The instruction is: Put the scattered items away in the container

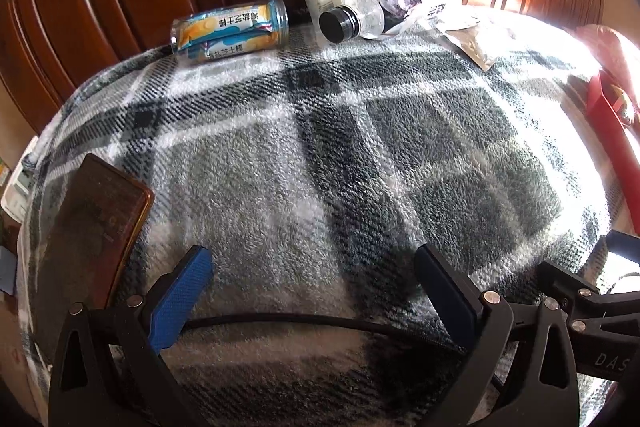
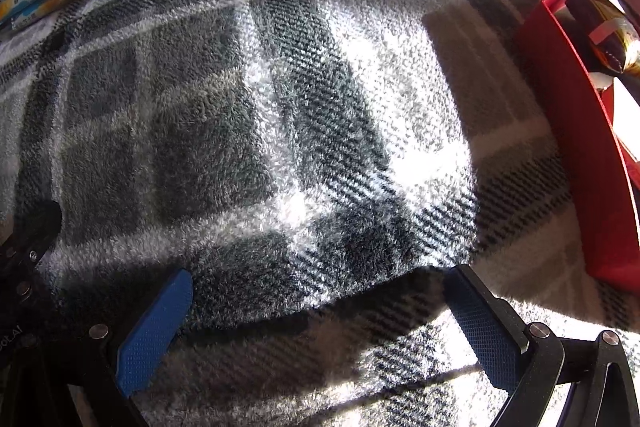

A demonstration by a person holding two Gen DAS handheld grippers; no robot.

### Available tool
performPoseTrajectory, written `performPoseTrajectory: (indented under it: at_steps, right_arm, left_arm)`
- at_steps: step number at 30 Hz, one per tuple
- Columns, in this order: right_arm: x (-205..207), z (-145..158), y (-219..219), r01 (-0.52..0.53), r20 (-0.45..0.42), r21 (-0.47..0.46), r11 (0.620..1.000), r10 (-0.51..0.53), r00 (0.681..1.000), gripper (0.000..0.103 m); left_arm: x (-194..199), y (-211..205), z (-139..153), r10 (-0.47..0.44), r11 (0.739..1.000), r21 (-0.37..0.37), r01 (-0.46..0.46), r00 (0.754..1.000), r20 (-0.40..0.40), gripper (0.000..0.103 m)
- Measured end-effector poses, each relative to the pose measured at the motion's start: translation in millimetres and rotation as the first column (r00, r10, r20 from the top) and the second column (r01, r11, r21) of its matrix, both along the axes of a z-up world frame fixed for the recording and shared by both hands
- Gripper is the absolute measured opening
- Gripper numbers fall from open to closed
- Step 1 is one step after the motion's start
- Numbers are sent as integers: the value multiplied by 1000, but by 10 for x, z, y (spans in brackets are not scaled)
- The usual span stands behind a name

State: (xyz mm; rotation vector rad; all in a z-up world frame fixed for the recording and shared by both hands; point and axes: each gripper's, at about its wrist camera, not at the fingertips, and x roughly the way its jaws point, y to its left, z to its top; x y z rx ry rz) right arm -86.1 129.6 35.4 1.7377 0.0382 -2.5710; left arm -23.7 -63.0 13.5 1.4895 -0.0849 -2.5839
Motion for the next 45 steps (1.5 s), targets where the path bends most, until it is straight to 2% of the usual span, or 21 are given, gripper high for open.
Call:
performPoseTrajectory:
  at_steps: [2,5,9,13,16,18,21,23,25,29,31,33,36,40,43,45]
  right_arm:
    - [-37,32,84,56,-13,-19,998,-56,998,103]
    - [-113,65,158,81,-23,-49,996,-82,996,103]
    - [-189,144,198,80,-65,-86,993,-86,994,103]
    - [-284,124,150,46,-50,-134,990,-53,997,103]
    - [-320,128,68,14,-67,-87,996,-19,998,103]
    - [-341,120,6,-11,-68,-63,998,7,998,103]
    - [-388,103,-89,-42,-65,-25,999,40,997,103]
    - [-419,101,-133,-59,-68,-6,998,58,996,103]
    - [-448,102,-153,-66,-71,2,998,66,995,103]
    - [-525,102,-168,-64,-74,12,998,65,995,103]
    - [-536,97,-187,-63,-75,19,998,64,995,103]
    - [-520,63,-141,-63,-79,23,998,64,995,103]
    - [-464,27,-99,-62,-80,22,998,63,995,103]
    - [-416,24,-114,-58,-80,21,998,60,995,103]
    - [-404,29,-121,-58,-80,21,998,60,995,103]
    - [-360,33,-111,-59,-80,21,998,61,995,103]
  left_arm:
    - [-194,-67,114,55,997,-46,-54,998,27,103]
    - [-527,-196,360,143,979,-148,-143,990,-11,103]
    - [-989,-418,633,194,969,-142,-202,978,-74,103]
    - [-1374,-562,662,234,968,-85,-238,971,-58,103]
    - [-1592,-623,587,260,961,-85,-262,965,-40,103]
    - [-1718,-684,520,273,961,-48,-274,962,-23,103]
    - [-1903,-765,370,268,963,18,-269,963,44,103]
    - [-1982,-789,299,261,964,24,-263,963,71,103]
    - [-1991,-813,319,267,962,44,-269,962,55,103]
    - [-1914,-877,457,281,946,167,-278,960,2,102]
    - [-1924,-863,488,262,950,179,-256,965,-7,102]
    - [-1977,-810,478,217,966,139,-217,976,18,102]
    - [-1976,-692,455,97,984,147,-105,993,61,101]
    - [-1782,-506,589,-95,973,216,82,994,51,101]
    - [-1623,-487,690,-143,955,270,126,989,43,101]
    - [-1557,-458,760,-140,968,212,131,990,27,101]
